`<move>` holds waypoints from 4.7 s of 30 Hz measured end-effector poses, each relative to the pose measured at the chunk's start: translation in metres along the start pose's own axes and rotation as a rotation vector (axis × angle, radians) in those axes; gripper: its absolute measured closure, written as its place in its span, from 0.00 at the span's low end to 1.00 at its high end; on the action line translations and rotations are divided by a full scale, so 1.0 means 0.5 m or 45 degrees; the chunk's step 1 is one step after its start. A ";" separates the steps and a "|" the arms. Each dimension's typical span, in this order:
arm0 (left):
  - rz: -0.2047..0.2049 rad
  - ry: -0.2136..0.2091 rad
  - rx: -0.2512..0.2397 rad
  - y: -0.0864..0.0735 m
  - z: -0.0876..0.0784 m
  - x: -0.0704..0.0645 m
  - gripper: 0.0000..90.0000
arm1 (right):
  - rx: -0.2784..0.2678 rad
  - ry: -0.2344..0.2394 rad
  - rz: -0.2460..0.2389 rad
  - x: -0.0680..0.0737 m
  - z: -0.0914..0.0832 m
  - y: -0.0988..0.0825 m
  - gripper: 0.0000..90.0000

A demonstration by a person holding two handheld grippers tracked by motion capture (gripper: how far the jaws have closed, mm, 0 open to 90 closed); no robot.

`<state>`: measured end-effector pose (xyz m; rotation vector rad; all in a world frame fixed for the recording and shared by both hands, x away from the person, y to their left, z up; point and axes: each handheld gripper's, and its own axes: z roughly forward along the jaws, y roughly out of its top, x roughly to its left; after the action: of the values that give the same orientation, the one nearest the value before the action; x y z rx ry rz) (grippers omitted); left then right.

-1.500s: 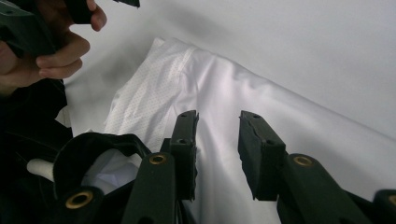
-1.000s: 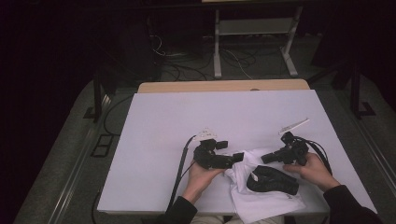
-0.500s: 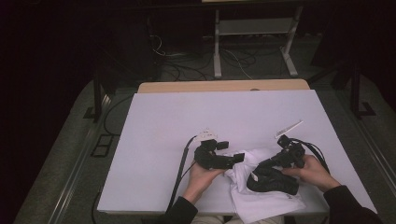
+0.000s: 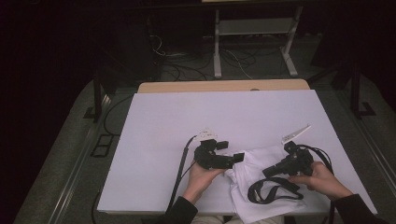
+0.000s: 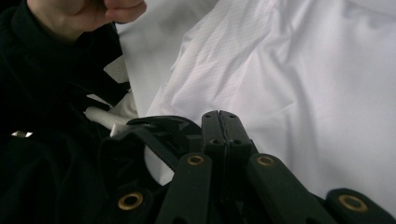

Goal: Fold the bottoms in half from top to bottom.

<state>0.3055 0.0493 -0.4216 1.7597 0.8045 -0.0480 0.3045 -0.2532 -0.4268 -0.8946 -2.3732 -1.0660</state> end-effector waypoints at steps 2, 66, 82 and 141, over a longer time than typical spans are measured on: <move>-0.001 0.000 -0.002 0.000 0.000 0.000 0.16 | 0.008 0.008 -0.002 0.005 -0.001 -0.007 0.98; -0.035 0.028 0.031 0.002 0.001 0.018 0.14 | -0.070 -0.086 -0.181 0.064 -0.032 -0.007 0.53; -0.034 0.068 0.085 -0.002 0.006 0.032 0.13 | -0.224 -0.266 -0.086 -0.013 -0.060 0.025 0.17; -0.178 0.002 0.291 -0.040 0.052 0.088 0.88 | -0.191 -0.506 0.048 -0.163 -0.052 0.016 0.98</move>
<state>0.3377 0.0510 -0.4659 1.9141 0.9530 -0.2402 0.3713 -0.3010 -0.4527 -1.3043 -2.6009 -1.1514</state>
